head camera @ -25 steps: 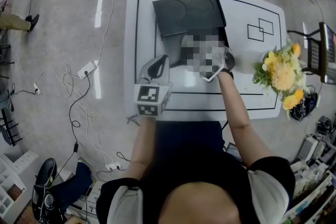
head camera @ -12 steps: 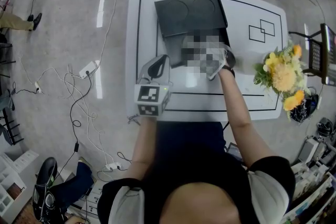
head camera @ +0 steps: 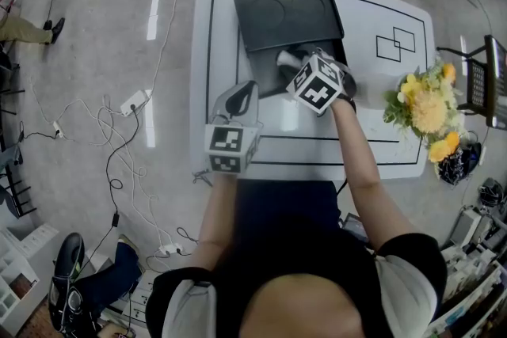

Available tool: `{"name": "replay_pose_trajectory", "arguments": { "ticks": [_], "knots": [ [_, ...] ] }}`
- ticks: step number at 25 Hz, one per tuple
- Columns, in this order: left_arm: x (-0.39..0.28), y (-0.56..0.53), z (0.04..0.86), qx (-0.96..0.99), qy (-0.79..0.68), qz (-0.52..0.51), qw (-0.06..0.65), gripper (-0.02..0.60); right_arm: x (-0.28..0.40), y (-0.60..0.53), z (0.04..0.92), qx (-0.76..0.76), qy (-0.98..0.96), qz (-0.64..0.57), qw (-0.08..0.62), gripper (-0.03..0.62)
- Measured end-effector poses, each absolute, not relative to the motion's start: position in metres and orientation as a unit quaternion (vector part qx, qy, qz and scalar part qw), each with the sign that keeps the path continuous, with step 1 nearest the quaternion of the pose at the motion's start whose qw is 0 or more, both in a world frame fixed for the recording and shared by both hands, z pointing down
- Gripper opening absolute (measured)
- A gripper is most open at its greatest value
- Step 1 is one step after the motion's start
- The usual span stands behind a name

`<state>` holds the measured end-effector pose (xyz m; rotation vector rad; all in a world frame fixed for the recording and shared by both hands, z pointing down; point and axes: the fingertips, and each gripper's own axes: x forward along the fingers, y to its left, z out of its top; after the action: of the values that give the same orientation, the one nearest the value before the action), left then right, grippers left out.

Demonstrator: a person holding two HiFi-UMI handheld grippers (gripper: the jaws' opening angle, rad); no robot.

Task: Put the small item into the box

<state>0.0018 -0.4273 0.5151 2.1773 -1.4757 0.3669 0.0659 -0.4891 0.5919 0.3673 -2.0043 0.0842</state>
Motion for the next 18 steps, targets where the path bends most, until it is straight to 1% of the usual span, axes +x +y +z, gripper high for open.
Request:
{"name": "replay_pose_trajectory", "arguments": {
  "ticks": [4,10,18],
  "knots": [
    [0.003,-0.426,0.514,0.796,-0.540,0.135,0.238,0.008,0.068,-0.490,0.593,0.157,-0.837,0.034,0.523,0.167],
    [0.001,-0.423,0.510,0.797,-0.538,0.137,0.237,0.008,0.071,-0.488,0.592,0.165,-0.834,0.047,0.524,0.206],
    [0.007,-0.421,0.507,0.805,-0.528,0.135,0.234,0.009,0.078,-0.485,0.588,0.174,-0.832,0.047,0.525,0.207]
  ]
}}
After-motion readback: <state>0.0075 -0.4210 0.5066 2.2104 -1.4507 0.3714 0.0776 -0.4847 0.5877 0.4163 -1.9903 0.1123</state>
